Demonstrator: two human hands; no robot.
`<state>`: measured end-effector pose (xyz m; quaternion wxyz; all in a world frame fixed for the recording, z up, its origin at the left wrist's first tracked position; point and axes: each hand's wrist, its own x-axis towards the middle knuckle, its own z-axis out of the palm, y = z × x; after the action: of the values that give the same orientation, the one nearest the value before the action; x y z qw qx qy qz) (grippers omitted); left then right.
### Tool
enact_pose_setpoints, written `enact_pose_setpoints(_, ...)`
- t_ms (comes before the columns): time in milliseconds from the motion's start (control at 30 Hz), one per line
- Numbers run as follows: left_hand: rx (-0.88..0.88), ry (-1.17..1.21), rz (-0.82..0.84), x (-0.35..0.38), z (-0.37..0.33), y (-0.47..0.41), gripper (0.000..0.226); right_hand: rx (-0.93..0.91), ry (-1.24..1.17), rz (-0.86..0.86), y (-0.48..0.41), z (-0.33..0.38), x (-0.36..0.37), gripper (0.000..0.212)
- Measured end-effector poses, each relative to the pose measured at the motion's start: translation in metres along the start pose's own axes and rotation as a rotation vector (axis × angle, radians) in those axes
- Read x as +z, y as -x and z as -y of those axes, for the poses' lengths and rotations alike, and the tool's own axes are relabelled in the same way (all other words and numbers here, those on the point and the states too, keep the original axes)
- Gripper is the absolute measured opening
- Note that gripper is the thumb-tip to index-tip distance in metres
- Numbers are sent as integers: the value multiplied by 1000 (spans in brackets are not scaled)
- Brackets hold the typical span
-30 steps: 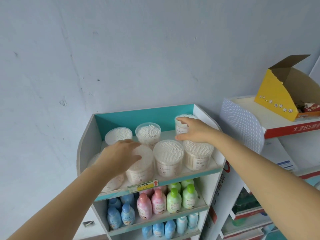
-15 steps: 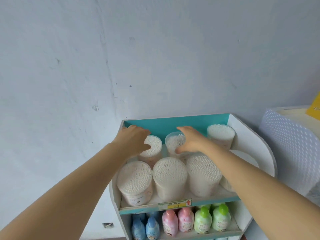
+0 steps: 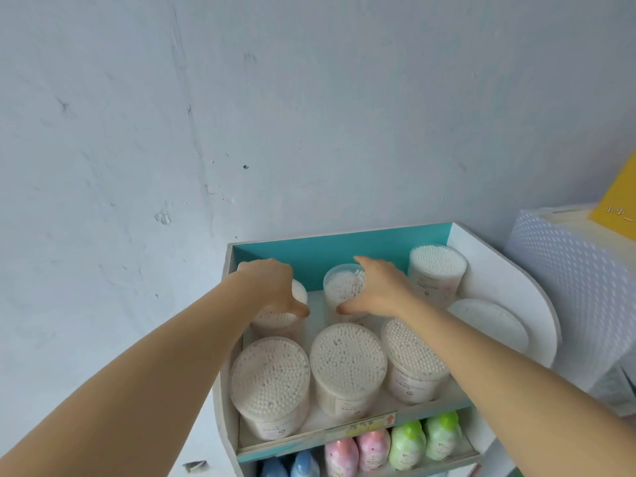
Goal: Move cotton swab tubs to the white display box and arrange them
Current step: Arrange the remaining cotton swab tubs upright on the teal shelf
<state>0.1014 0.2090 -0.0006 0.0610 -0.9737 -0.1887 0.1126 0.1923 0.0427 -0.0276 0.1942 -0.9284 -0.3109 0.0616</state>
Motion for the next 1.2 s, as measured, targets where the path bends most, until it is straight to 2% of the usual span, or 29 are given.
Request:
enact_pose_setpoints(100,-16,-47,-20,2,6,3,63,-22,27,17,4,5,0,110)
enact_pose_setpoints(200,-9,-112,-29,3,7,5,67,-53,-31,52,7,9,4,107)
enact_pose_setpoints(333,71,-65,-99,-1,1,8,78,-78,-90,3,4,-5,-5,83)
enact_pose_setpoints(467,181,103,-130,-15,-16,11,72,66,-2,-117,0,-56,-44,79)
enact_pose_setpoints(567,249,154,-160,-21,-34,8,61,188,77,-104,-4,-94,-68,78)
enact_pose_setpoints(767,223,190,-75,-17,-66,-5,57,148,213,21,-23,-122,-66,83)
enact_pose_setpoints(933,144,188,-100,-19,-75,-11,57,113,374,30,-29,-120,-66,83)
enact_pose_setpoints(1067,93,168,-91,-21,-81,-10,55,44,276,158,-26,-110,-62,107)
enact_pose_setpoints(1200,48,182,-93,-19,-85,-8,51,-91,190,220,-29,-101,-49,107)
